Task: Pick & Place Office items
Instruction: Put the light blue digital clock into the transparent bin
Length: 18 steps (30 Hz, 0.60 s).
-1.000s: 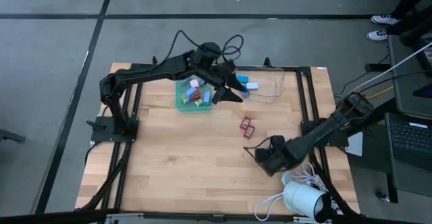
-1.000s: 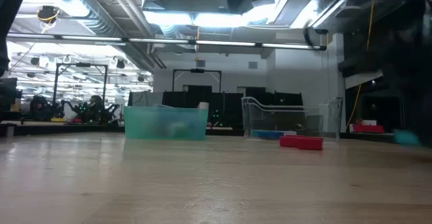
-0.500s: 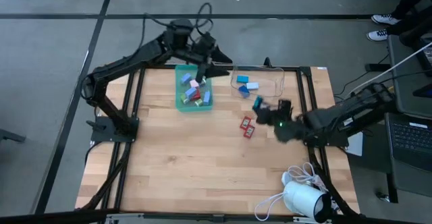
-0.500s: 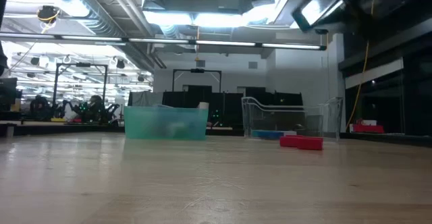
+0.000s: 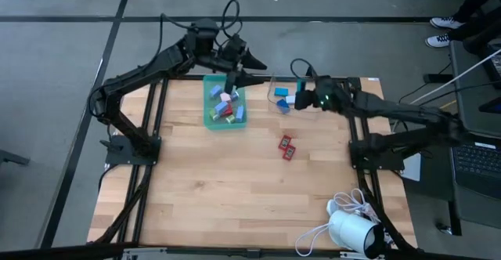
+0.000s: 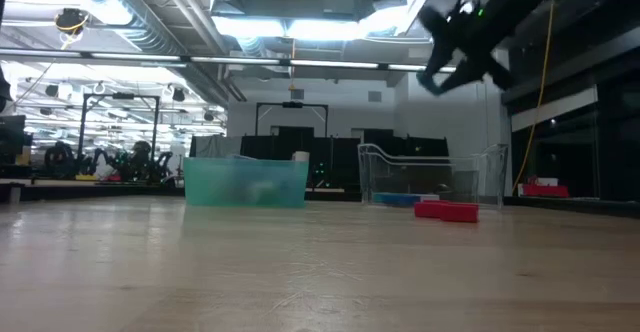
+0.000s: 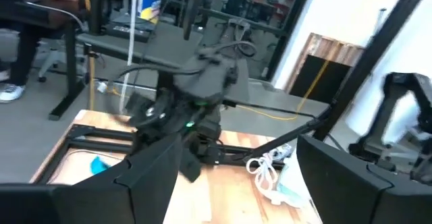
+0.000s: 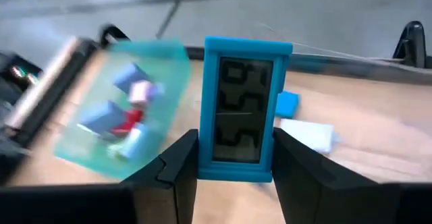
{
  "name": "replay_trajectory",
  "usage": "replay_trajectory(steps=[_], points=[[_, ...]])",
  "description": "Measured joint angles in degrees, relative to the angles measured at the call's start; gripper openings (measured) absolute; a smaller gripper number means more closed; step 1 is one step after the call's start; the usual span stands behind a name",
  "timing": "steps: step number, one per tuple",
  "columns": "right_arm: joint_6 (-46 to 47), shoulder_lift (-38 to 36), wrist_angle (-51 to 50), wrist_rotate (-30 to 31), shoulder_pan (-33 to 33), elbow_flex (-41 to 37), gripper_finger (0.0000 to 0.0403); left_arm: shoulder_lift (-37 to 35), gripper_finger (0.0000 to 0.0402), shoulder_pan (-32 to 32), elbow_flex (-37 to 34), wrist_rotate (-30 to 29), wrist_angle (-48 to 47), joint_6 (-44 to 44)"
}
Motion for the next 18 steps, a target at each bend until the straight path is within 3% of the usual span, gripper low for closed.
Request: replay_trajectory(steps=[4, 9, 15, 18], points=[[-8.0, 4.7, -0.1, -8.5, -9.0, 0.0, 0.0152, 0.0, 0.0281, -0.2, 0.0, -1.6, 0.0, -0.4], [-12.3, 11.8, -0.5, -13.1, -15.6, 0.0, 0.0152, 0.0, 0.0278, -0.3, 0.0, -2.0, 0.0, -2.5], [-12.5, 15.5, 0.9, -18.3, -17.4, 0.0, 0.0152, 0.0, 0.0278, -0.9, 0.0, -5.3, -2.5, -2.8], [-12.7, 15.4, 2.1, -22.3, -17.4, 0.0, 0.0191, 0.0, 0.0278, -0.9, 0.0, -5.6, -3.8, -2.8]])
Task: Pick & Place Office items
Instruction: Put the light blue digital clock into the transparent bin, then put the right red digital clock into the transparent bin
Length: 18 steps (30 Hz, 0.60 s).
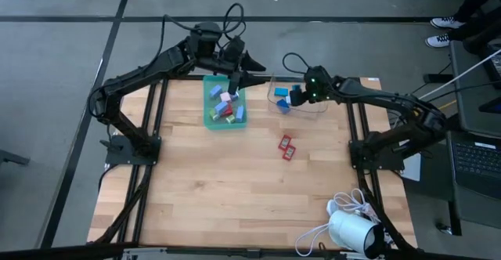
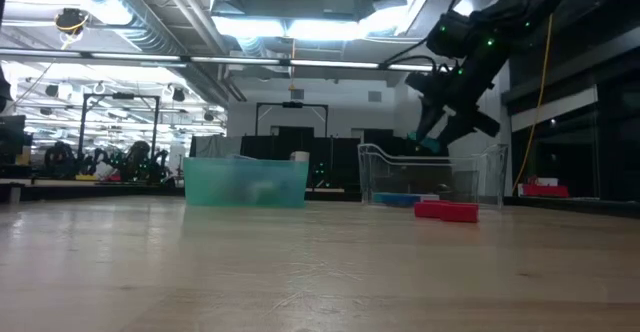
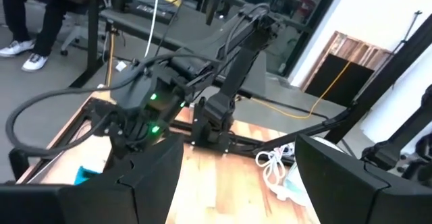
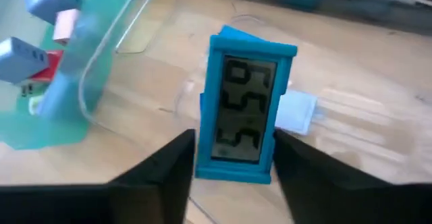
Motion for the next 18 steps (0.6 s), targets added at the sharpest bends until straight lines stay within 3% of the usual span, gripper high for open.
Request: replay_trajectory(steps=[4, 8, 14, 18], points=[[0.0, -0.6, 1.2, -0.8, 0.0, 0.0, 0.0277, 0.0, 0.0278, 0.0, 0.0, -1.1, -0.8, 0.5], [1.3, -0.6, 2.9, -2.5, 0.0, 0.5, 0.0327, 0.0, 0.0278, 0.0, 0.0, -1.6, -1.0, 1.0], [5.0, -0.6, 2.5, -7.5, 1.3, 6.1, 0.0326, 0.0, 0.0278, -0.1, 0.0, -1.7, -3.9, 3.0], [8.4, -0.6, 1.5, -9.4, 6.6, 11.2, 0.0308, 0.1, 0.0278, -0.3, 0.0, -2.6, -8.6, 6.4]])
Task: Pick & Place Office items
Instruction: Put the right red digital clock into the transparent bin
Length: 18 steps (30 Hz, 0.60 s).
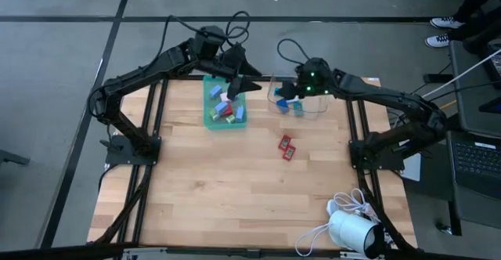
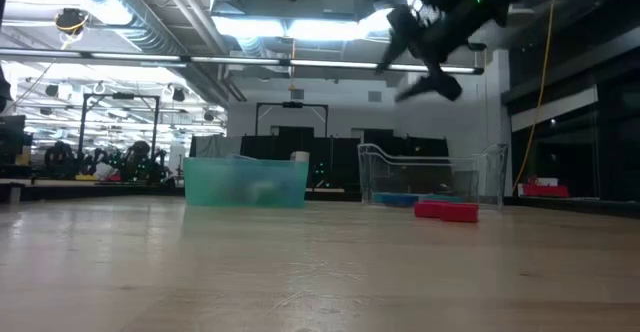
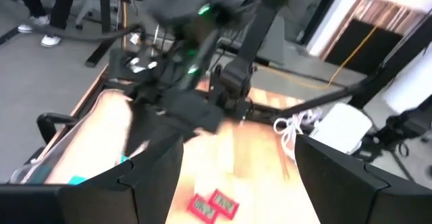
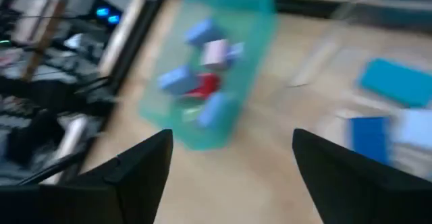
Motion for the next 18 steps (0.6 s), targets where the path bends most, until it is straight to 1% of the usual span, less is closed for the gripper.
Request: replay_trajectory(steps=[4, 8, 11, 15, 18], points=[[7.6, 0.0, -0.7, 4.5, 8.2, 2.6, 0.0299, 0.0, 0.0278, -0.1, 0.0, 0.1, -1.0, 1.3], [20.3, 1.0, -3.3, 11.4, 17.1, 2.7, 0.0299, 0.0, 0.0278, 0.0, 0.0, 0.5, -1.0, 2.7], [30.1, 3.7, -5.8, 14.9, 22.9, 2.7, 0.0299, 0.0, 0.0278, 0.0, 0.0, 2.3, -1.0, 3.9], [44.3, 9.0, -6.4, 15.7, 28.2, 2.7, 0.0299, 0.0, 0.0278, -0.1, 0.0, 5.1, -1.0, 6.1], [52.1, 12.8, -7.8, 15.8, 31.2, 2.7, 0.0299, 0.0, 0.0278, -0.1, 0.0, 8.0, -1.5, 7.0]])
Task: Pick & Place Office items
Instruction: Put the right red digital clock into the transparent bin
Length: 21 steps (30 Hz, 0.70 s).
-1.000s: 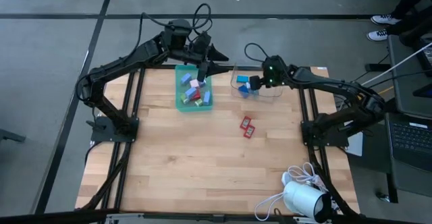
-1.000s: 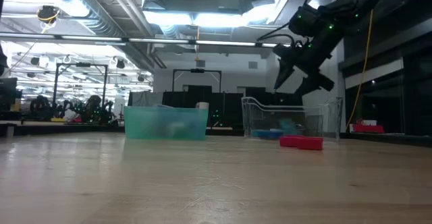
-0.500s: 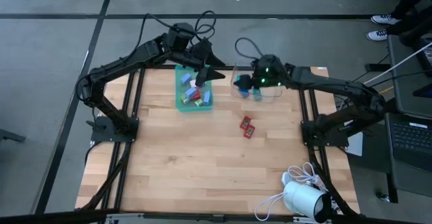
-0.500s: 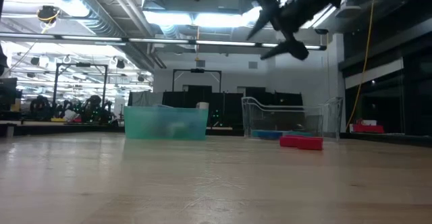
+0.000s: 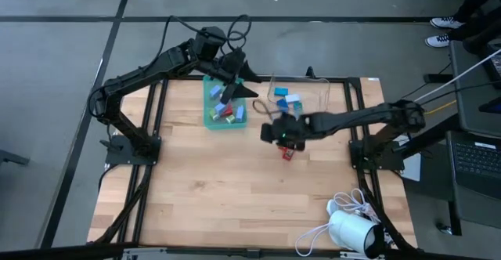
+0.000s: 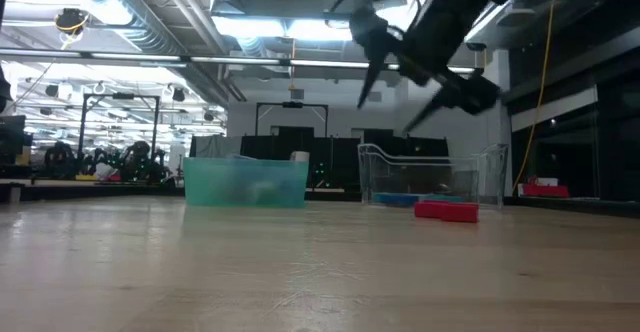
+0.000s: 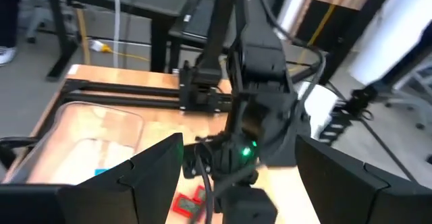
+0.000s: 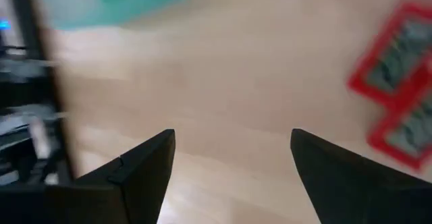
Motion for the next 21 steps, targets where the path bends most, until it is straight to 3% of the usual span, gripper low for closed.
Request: replay_trajectory(steps=[10, 16, 21], points=[[13.1, 4.7, -5.7, -1.0, 4.5, 0.0, 0.0299, 0.0, 0.0278, 0.0, 0.0, 3.0, -7.7, 6.1], [14.7, 4.7, -15.6, -3.9, 4.5, 0.0, 0.0299, 0.0, 0.0278, 0.0, 0.0, 3.1, -10.5, 8.1], [14.7, 5.2, -17.1, -4.6, 4.3, 0.0, 0.0299, 0.0, 0.0278, 0.0, 0.0, 3.0, -10.5, 8.9]])
